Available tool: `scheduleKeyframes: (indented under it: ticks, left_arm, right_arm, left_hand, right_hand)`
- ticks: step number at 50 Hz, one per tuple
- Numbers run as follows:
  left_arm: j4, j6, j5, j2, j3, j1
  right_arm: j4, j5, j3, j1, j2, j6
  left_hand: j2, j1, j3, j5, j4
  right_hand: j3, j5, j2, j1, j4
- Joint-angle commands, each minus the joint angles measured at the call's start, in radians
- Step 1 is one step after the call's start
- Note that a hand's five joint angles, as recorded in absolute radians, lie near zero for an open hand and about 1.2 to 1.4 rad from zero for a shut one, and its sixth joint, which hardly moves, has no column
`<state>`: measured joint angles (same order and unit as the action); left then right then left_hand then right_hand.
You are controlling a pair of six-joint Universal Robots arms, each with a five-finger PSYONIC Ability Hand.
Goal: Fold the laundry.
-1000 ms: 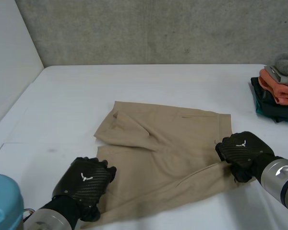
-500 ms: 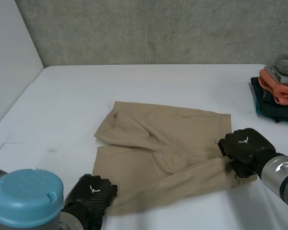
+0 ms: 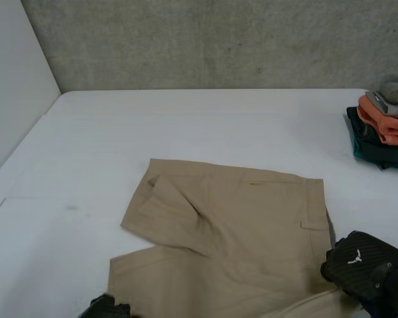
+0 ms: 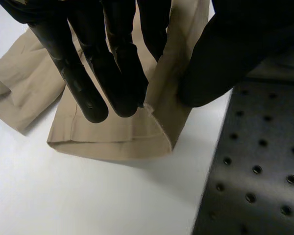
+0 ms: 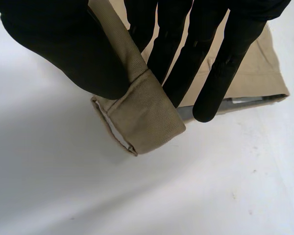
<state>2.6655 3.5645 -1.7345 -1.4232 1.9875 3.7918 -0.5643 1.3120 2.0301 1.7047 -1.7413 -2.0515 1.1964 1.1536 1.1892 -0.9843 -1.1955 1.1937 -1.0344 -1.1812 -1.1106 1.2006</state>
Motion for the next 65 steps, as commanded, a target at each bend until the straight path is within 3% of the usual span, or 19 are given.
scheduleKeyframes:
  ticks: [1, 7, 16, 23, 29, 33, 38, 49, 58, 65]
  left_arm:
    - [0.220, 0.010, -0.016, -0.141, -0.056, 0.120]
    - [0.396, 0.034, -0.025, -0.323, -0.194, 0.166]
    - [0.445, 0.089, -0.060, -0.396, -0.295, 0.183]
    - [0.654, 0.252, -0.062, -0.557, -0.617, 0.206]
    - [0.923, 0.425, -0.063, -0.595, -1.013, 0.325]
    - [1.048, 0.430, -0.062, -0.603, -1.098, 0.342]
    - [1.053, 0.429, -0.062, -0.592, -1.069, 0.336]
    - [1.027, 0.352, -0.063, -0.496, -0.693, 0.330]
    - [0.966, 0.309, -0.103, -0.482, -0.357, 0.272]
    - [0.832, 0.304, -0.174, -0.407, -0.167, 0.207]
  right_arm:
    - [0.162, -0.004, -0.001, 0.009, 0.087, -0.019]
    - [0.320, 0.027, -0.060, 0.010, 0.239, -0.053]
    - [0.409, 0.058, -0.128, 0.049, 0.312, -0.102]
    - [0.630, 0.101, -0.404, 0.115, 0.431, -0.116]
    - [0.858, 0.145, -0.746, 0.161, 0.488, -0.203]
    - [1.040, 0.145, -0.841, 0.164, 0.485, -0.266]
    - [1.112, 0.156, -0.883, 0.165, 0.488, -0.300]
    - [0.983, 0.144, -0.855, 0.220, 0.580, -0.325]
    - [0.776, 0.109, -0.763, 0.231, 0.762, -0.360]
    - [0.589, 0.107, -0.670, 0.228, 0.732, -0.349]
  left_hand:
    - [0.200, 0.243, 0.207, -0.237, -0.201]
    - [0.200, 0.243, 0.207, -0.237, -0.201]
    - [0.200, 0.243, 0.207, -0.237, -0.201]
    - [0.200, 0.243, 0.207, -0.237, -0.201]
    - [0.200, 0.243, 0.207, -0.237, -0.201]
    - [0.200, 0.243, 0.207, -0.237, -0.201]
    - [0.200, 0.243, 0.207, -0.237, -0.201]
    - [0.200, 0.243, 0.207, -0.237, -0.201]
    - [0.200, 0.243, 0.207, -0.237, -0.201]
    - [0.200, 0.243, 0.207, -0.237, -0.201]
  right_hand:
    - [0.203, -0.187, -0.215, -0.286, 0.196]
    - [0.203, -0.187, -0.215, -0.286, 0.196]
    - [0.203, -0.187, -0.215, -0.286, 0.196]
    - [0.203, -0.187, -0.215, -0.286, 0.196]
    - [0.203, -0.187, -0.215, -0.286, 0.196]
    - [0.203, -0.187, -0.215, -0.286, 0.196]
    - [0.203, -0.187, -0.215, -0.286, 0.196]
    - [0.203, -0.187, -0.215, -0.286, 0.196]
    - [0.203, -0.187, -0.215, -0.286, 0.196]
    - [0.203, -0.187, -0.215, -0.286, 0.196]
